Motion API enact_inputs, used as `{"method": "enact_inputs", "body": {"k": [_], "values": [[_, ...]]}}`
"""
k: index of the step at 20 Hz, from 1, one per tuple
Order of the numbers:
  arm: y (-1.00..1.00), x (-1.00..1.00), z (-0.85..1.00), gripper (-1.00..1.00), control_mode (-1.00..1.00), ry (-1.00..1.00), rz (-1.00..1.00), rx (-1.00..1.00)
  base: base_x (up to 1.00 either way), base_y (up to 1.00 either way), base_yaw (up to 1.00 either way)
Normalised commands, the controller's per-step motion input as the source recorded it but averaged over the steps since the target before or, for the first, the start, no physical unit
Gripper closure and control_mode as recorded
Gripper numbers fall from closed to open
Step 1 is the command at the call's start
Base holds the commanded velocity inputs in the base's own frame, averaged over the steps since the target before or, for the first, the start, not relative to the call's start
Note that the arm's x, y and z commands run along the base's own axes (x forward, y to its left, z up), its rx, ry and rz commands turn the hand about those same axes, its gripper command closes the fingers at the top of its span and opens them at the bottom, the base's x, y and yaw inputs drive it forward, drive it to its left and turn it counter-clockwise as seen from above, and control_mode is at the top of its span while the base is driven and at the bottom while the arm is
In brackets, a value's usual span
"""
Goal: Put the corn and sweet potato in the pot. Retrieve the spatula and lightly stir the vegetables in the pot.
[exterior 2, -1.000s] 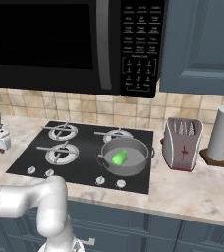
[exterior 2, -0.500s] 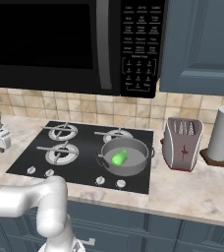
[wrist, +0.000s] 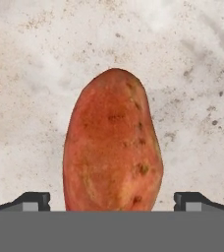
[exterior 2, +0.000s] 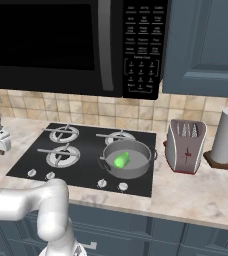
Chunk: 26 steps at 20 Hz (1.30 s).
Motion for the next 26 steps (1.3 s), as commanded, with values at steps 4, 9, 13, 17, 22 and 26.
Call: {"method": "enact_inputs", "body": {"k": [4,9,13,17,22,26], "values": [[0.0,0.0,0.0,1.0,-1.0,0.0,0.0,0.0,0.0,0.0,0.0],[0.0,0.0,0.0,1.0,-1.0,0.0,0.0,0.0,0.0,0.0,0.0],[0.0,-0.01,0.0,1.0,-1.0,0.0,0.0,0.0,0.0,0.0,0.0],[0.0,-0.39,0.0,1.0,-1.0,-0.04,0.0,0.0,0.0,0.0,0.0],[-0.02,-0.72,0.06,1.0,-1.0,-0.18,0.0,0.05,0.0,0.0,0.0],[-0.06,-0.68,0.13,1.0,-1.0,-0.22,0.0,0.07,0.0,0.0,0.0]]}}
